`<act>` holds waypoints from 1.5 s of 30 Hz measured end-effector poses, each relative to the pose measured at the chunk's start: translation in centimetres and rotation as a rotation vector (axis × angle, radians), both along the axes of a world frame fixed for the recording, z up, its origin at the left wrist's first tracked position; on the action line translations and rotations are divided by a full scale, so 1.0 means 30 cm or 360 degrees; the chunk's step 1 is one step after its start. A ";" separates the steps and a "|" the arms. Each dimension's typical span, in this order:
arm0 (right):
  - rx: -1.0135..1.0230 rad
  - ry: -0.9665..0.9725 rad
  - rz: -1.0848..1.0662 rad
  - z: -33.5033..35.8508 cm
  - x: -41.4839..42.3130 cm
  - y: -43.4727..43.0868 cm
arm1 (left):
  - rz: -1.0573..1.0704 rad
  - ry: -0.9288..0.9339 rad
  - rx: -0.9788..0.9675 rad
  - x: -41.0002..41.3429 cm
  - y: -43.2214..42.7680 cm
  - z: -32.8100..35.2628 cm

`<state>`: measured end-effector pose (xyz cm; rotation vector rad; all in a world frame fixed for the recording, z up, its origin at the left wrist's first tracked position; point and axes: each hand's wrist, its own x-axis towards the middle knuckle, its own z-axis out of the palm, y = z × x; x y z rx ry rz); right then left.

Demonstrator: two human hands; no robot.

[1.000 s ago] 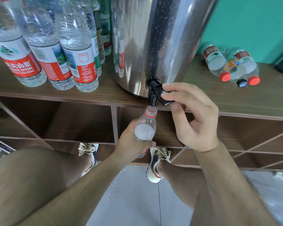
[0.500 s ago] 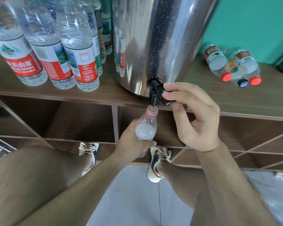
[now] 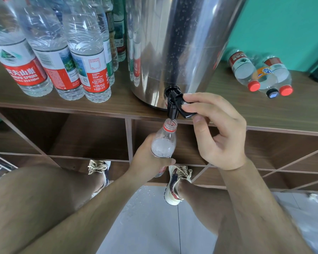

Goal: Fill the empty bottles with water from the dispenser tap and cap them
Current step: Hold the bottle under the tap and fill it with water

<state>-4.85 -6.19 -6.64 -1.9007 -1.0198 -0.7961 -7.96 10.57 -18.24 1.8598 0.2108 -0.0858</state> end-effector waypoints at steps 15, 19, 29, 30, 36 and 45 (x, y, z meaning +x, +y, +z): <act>0.0000 -0.0017 -0.0002 0.001 0.002 0.000 | -0.0020 -0.0036 0.0025 0.000 0.002 -0.001; -0.0004 -0.0014 0.0000 0.000 0.001 0.001 | -0.0033 -0.0042 0.0039 0.001 0.002 0.000; -0.0017 0.0019 0.0023 -0.001 -0.002 -0.001 | -0.0013 -0.0037 0.0005 0.002 0.002 -0.011; -0.0024 0.0021 0.0024 0.000 -0.002 -0.002 | -0.0015 -0.0038 0.0010 0.002 0.002 -0.011; -0.0048 0.0039 0.0009 -0.005 0.001 -0.005 | -0.0018 -0.0035 -0.0007 0.001 0.003 -0.008; -0.0045 -0.0014 0.0048 -0.019 0.016 -0.001 | -0.0029 -0.0040 -0.0038 -0.005 0.005 0.005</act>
